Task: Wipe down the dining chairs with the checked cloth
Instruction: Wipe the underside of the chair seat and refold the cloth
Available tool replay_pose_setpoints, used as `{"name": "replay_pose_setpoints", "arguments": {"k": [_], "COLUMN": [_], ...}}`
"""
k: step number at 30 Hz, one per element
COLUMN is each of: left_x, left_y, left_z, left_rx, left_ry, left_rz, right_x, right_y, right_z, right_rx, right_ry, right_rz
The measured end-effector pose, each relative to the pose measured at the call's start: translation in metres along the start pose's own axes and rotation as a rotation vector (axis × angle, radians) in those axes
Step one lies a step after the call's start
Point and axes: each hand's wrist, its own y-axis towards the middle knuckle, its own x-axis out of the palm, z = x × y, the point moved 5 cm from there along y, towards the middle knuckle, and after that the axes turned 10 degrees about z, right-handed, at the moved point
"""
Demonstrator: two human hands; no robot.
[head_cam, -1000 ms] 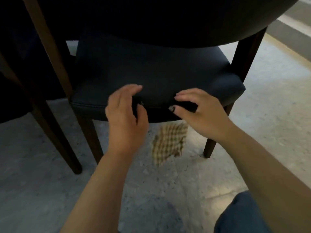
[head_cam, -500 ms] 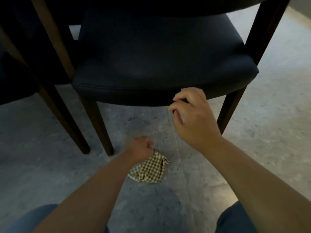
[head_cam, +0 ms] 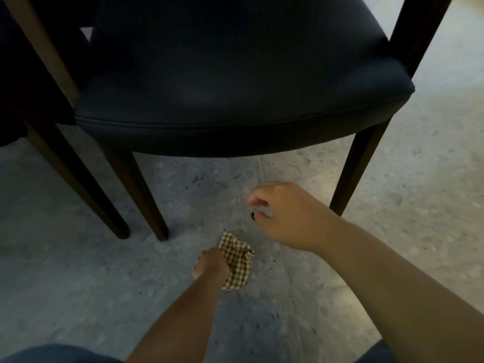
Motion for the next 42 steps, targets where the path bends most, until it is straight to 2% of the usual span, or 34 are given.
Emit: {"name": "replay_pose_setpoints", "arguments": {"k": [3, 6, 8, 10, 12, 14, 15, 17, 19, 20, 21, 22, 23, 24, 25, 27, 29, 31, 32, 34, 36, 39, 41, 42], "left_x": [-0.019, -0.079, -0.134, -0.185, -0.224, -0.251, -0.26, -0.269, -0.272, -0.27, -0.267, -0.262, -0.259, -0.259, -0.26, -0.264, -0.269, -0.272, -0.273, -0.279, -0.29, -0.303, -0.308, -0.308], "left_y": [-0.006, -0.03, -0.061, -0.099, -0.134, -0.157, -0.165, -0.173, -0.184, -0.192, -0.201, -0.213, -0.227, -0.236, -0.24, -0.237, -0.234, -0.236, -0.239, -0.251, -0.26, -0.266, -0.257, -0.251], "left_z": [0.001, 0.013, 0.02, 0.026, 0.028, 0.029, 0.03, 0.032, 0.034, 0.039, 0.049, 0.065, 0.081, 0.094, 0.104, 0.119, 0.129, 0.137, 0.141, 0.147, 0.151, 0.153, 0.153, 0.152], "left_rx": [0.138, 0.29, 0.389, 0.519, 0.641, 0.681, 0.69, 0.66, 0.496, 0.4, 0.333, 0.31, 0.318, 0.348, 0.371, 0.347, 0.301, 0.285, 0.28, 0.292, 0.417, 0.642, 0.597, 0.54], "left_ry": [-0.074, -0.395, -0.641, -0.86, -0.97, -1.003, -0.996, -0.926, -0.915, -0.993, -1.134, -1.276, -1.369, -1.399, -1.415, -1.405, -1.379, -1.334, -1.33, -1.373, -1.353, -1.051, -0.969, -0.982], "left_rz": [0.01, -0.009, 0.003, -0.067, -0.127, -0.144, -0.123, 0.059, 0.273, 0.247, 0.107, -0.117, -0.322, -0.416, -0.438, -0.351, -0.28, -0.304, -0.35, -0.468, -0.526, -0.36, -0.227, -0.209], "right_x": [0.007, 0.013, 0.012, 0.007, -0.003, -0.02, -0.031, -0.054, -0.08, -0.091, -0.101, -0.107, -0.11, -0.109, -0.108, -0.113, -0.124, -0.136, -0.14, -0.141, -0.141, -0.146, -0.154, -0.163], "right_y": [0.002, -0.002, -0.007, -0.013, -0.018, -0.023, -0.028, -0.038, -0.052, -0.06, -0.068, -0.075, -0.079, -0.083, -0.086, -0.095, -0.107, -0.116, -0.117, -0.114, -0.109, -0.107, -0.11, -0.117], "right_z": [0.011, 0.031, 0.043, 0.047, 0.042, 0.035, 0.032, 0.031, 0.032, 0.03, 0.024, 0.017, 0.01, 0.005, 0.001, 0.003, 0.017, 0.035, 0.041, 0.047, 0.05, 0.053, 0.063, 0.067], "right_rx": [0.068, 0.192, 0.341, 0.544, 0.691, 0.721, 0.709, 0.653, 0.585, 0.534, 0.474, 0.396, 0.319, 0.252, 0.197, 0.153, 0.197, 0.268, 0.289, 0.316, 0.343, 0.4, 0.517, 0.573], "right_ry": [-0.013, -0.025, 0.085, 0.379, 0.792, 1.126, 1.196, 1.128, 0.898, 0.802, 0.745, 0.708, 0.672, 0.638, 0.64, 0.817, 0.97, 0.788, 0.687, 0.662, 0.69, 0.619, 0.569, 0.522], "right_rz": [-0.114, -0.277, -0.347, -0.351, -0.31, -0.231, -0.171, 0.037, 0.37, 0.542, 0.656, 0.697, 0.671, 0.601, 0.516, 0.438, 0.541, 0.704, 0.724, 0.639, 0.569, 0.614, 0.713, 0.851]}}
